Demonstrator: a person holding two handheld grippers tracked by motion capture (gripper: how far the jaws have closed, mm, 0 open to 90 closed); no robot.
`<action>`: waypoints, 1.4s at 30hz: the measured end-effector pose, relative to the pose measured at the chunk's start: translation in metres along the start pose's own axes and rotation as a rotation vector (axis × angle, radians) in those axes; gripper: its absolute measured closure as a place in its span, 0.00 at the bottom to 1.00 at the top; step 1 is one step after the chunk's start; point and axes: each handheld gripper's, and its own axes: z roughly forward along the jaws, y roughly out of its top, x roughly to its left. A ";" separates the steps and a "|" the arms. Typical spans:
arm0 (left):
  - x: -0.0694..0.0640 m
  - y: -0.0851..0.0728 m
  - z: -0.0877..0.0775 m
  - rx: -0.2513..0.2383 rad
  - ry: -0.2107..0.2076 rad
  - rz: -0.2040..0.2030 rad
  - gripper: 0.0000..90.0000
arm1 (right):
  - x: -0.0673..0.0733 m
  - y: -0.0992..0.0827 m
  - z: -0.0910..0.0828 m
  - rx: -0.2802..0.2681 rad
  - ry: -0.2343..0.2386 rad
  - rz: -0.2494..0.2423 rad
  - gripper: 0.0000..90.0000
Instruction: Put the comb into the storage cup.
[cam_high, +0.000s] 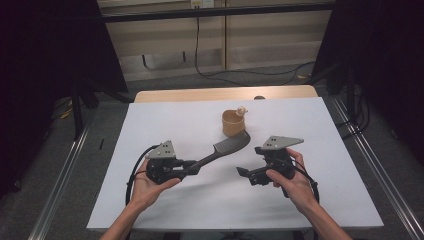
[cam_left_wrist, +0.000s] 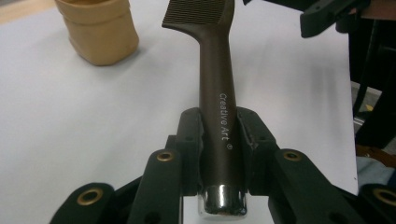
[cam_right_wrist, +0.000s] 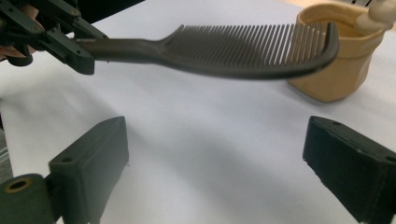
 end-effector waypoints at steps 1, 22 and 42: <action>-0.001 0.000 -0.002 -0.007 0.007 0.002 0.81 | 0.001 -0.001 -0.001 -0.020 -0.005 -0.001 0.07; -0.007 -0.008 -0.001 -0.080 0.023 0.014 0.81 | 0.009 -0.022 0.020 -0.276 0.098 0.142 0.07; -0.008 -0.004 -0.017 -0.182 0.076 0.034 0.81 | 0.029 0.001 0.043 -0.349 0.222 0.227 0.07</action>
